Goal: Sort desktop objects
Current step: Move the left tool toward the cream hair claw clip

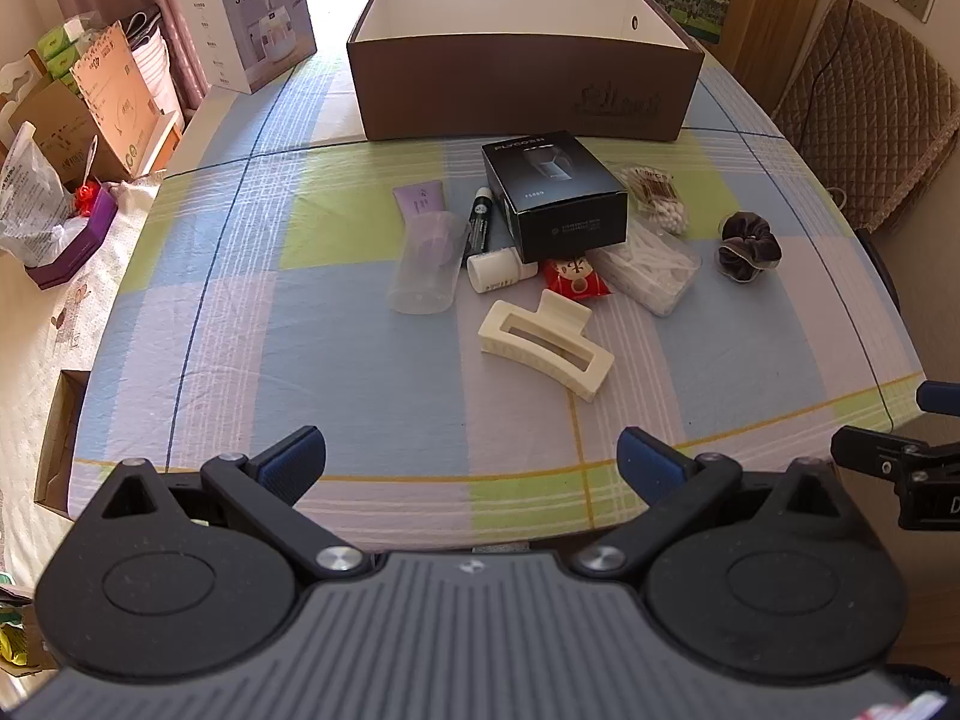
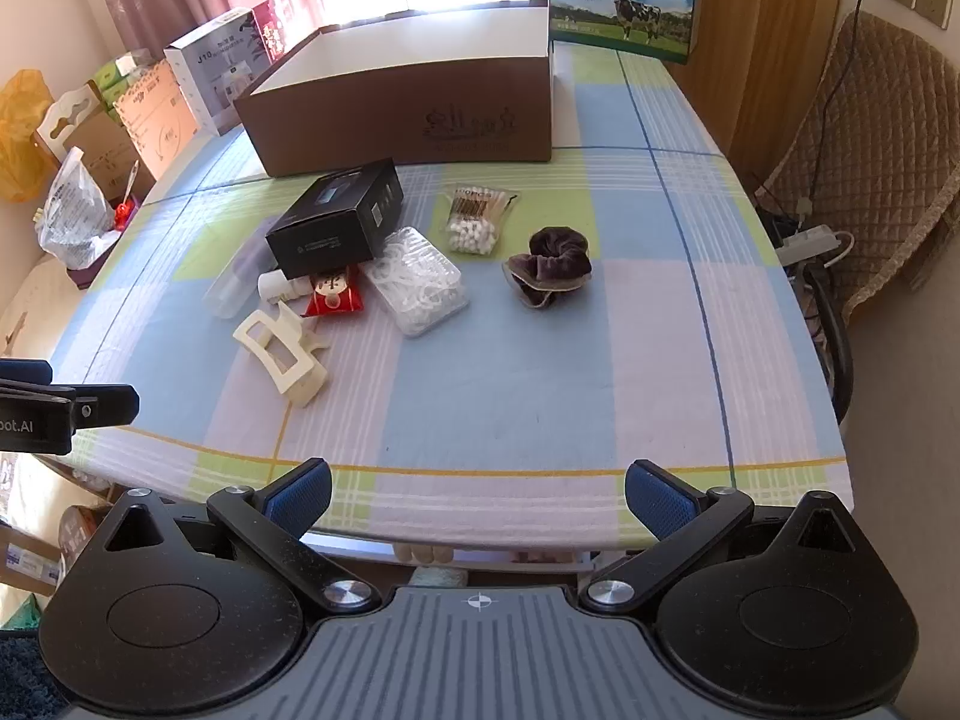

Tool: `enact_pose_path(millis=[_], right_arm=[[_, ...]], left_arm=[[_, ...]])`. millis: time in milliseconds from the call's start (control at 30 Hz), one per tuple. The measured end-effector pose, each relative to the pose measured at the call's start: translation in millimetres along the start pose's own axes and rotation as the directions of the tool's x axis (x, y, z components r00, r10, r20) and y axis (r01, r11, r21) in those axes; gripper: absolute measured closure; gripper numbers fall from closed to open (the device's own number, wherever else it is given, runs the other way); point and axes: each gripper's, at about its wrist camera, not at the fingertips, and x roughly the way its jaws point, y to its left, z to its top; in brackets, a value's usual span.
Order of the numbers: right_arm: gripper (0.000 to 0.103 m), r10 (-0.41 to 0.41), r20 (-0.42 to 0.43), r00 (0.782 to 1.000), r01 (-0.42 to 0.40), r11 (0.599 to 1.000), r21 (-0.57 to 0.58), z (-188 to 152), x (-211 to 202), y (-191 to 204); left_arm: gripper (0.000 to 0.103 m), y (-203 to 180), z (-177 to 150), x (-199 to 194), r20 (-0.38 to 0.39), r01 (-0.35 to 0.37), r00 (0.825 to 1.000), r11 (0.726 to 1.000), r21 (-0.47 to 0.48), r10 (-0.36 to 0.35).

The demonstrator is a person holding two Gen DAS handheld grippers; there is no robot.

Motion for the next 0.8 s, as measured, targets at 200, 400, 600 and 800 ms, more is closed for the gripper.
enact_pose_path(millis=[200, 400, 600, 800], right_arm=[[0.002, -0.004, -0.001, 1.000, 0.004, 1.000, 0.010, 3, 2, -1], [0.002, -0.003, -0.003, 1.000, 0.003, 1.000, 0.012, 6, 5, -2], [0.002, 0.002, -0.002, 1.000, -0.002, 1.000, 0.013, 9, 9, -4], [0.002, 0.003, -0.007, 1.000, -0.003, 1.000, 0.016, 11, 12, -5]], left_arm=[[0.001, -1, 3, 3, -0.007, -0.004, 1.000, 1.000, -0.005, 0.004], [0.001, -2, 4, 5, -0.009, -0.007, 1.000, 1.000, -0.008, 0.007], [0.001, -2, 5, 5, -0.009, -0.011, 1.000, 1.000, -0.010, 0.011], [0.001, -2, 7, 7, -0.013, -0.012, 1.000, 1.000, -0.013, 0.012]])
